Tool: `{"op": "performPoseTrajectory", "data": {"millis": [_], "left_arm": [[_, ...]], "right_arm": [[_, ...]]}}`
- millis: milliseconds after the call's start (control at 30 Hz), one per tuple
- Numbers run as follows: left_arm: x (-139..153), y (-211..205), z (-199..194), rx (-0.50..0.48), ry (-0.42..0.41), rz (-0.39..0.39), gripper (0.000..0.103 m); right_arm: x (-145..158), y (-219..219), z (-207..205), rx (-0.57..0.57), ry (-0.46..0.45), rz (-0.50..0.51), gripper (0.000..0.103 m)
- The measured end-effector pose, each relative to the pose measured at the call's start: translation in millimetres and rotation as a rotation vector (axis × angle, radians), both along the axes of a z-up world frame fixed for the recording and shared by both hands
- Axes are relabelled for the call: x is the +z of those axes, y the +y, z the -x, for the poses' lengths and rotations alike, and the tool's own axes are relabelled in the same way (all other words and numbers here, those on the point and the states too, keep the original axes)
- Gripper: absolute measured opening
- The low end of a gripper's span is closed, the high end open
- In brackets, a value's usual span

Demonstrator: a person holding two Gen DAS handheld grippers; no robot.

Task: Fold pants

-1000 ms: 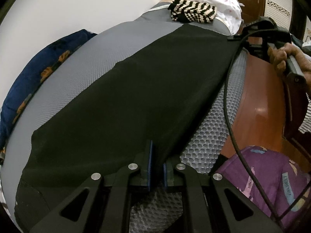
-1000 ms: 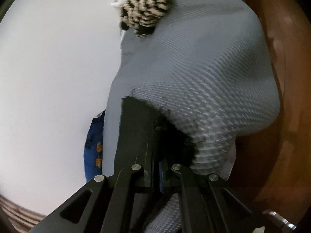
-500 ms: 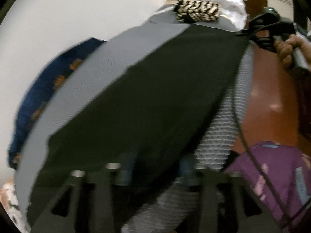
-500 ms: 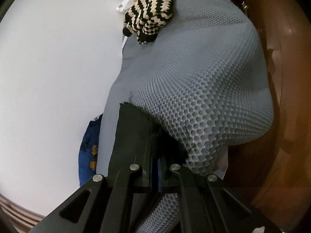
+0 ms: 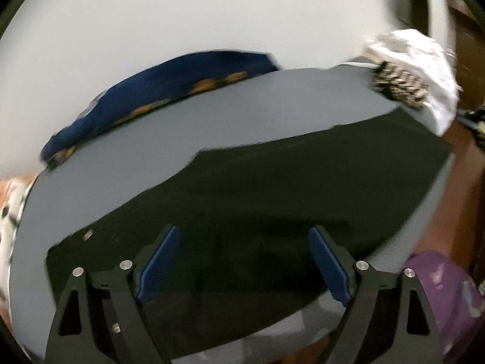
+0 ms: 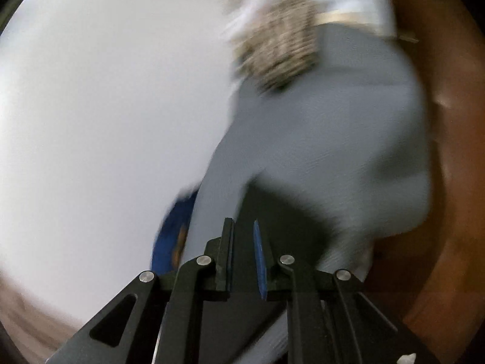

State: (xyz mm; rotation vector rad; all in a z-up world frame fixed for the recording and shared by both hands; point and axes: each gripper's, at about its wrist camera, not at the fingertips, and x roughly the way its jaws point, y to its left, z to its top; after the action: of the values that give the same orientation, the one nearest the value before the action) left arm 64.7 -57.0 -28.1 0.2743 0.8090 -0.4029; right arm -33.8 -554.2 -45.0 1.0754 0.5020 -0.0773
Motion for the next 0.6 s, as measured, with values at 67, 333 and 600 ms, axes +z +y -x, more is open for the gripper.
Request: {"op": "performPoseTrajectory", "data": {"millis": [67, 333, 600], "left_arm": [[-7, 18, -1, 0.045, 0.023, 0.001, 0.087], [-25, 57, 16, 0.073, 0.041, -0.053, 0.087], [-45, 116, 10, 0.158, 0.109, -0.106, 0.087]], "right_arm": [[14, 51, -39, 0.219, -0.003, 0.066, 0.017], [3, 250, -130, 0.837, 0.080, 0.248, 0.018], [-1, 308, -136, 0.950, 0.075, 0.288, 0.018]]}}
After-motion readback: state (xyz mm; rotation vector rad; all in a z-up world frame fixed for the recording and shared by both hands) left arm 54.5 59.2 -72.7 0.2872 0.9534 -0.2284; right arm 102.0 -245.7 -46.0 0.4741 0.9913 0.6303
